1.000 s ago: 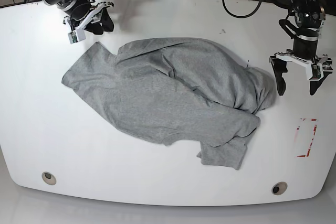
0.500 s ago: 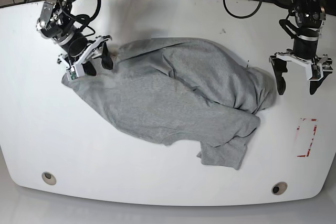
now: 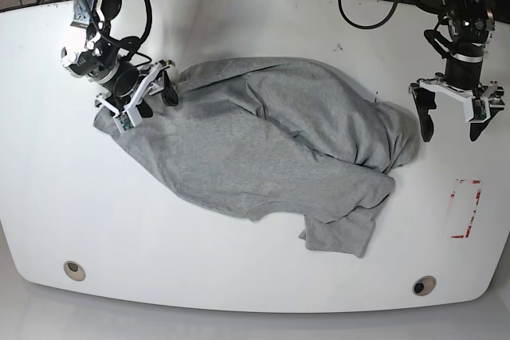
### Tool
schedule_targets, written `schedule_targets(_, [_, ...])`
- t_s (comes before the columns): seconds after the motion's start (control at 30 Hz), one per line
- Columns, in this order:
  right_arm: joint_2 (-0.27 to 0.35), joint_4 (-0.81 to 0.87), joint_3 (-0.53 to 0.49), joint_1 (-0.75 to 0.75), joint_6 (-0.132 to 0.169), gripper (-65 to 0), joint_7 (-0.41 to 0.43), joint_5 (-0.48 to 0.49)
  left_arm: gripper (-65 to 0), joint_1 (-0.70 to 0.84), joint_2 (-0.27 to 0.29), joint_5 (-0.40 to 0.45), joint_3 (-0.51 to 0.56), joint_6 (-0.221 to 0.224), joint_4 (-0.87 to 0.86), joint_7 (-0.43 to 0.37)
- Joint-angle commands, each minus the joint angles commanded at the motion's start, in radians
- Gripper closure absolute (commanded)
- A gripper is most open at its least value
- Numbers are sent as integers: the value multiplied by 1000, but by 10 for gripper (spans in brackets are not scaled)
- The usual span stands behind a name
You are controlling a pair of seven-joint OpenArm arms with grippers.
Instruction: Fold the T-shirt properly
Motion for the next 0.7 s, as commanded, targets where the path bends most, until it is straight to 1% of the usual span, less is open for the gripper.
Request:
schedule_targets(0.07, [-1, -7, 2, 0, 0, -270, 2, -1, -556, 0, 1, -1, 0, 0, 1, -4])
schedule_targets(0.13, [-1, -17, 6, -1, 0, -274, 5, 0, -556, -2, 2, -1, 1, 0, 0, -4])
schedule_targets(0.27, [-2, -36, 14, -4, 0, -293, 12, 1, -558, -4, 5, 1, 1, 0, -1, -5])
schedule_targets(0.33, [1, -53, 19, -42, 0, -311, 44, -7, -562, 4, 2, 0, 1, -2, 6, -13])
schedule_targets(0.4, [1, -52, 19, -47, 0, -321, 52, -14, -557, 6, 2, 0, 2, -2, 6, -14])
schedule_targets(0.6, [-4, -44, 11, -70, 0, -343, 73, -56, -561, 9, 0, -3, 3, -1, 5, -20])
schedule_targets(0.7, [-6, -42, 10, -74, 0, -356, 90, -93, -567, 8, -1, -5, 2, 0, 3, -20])
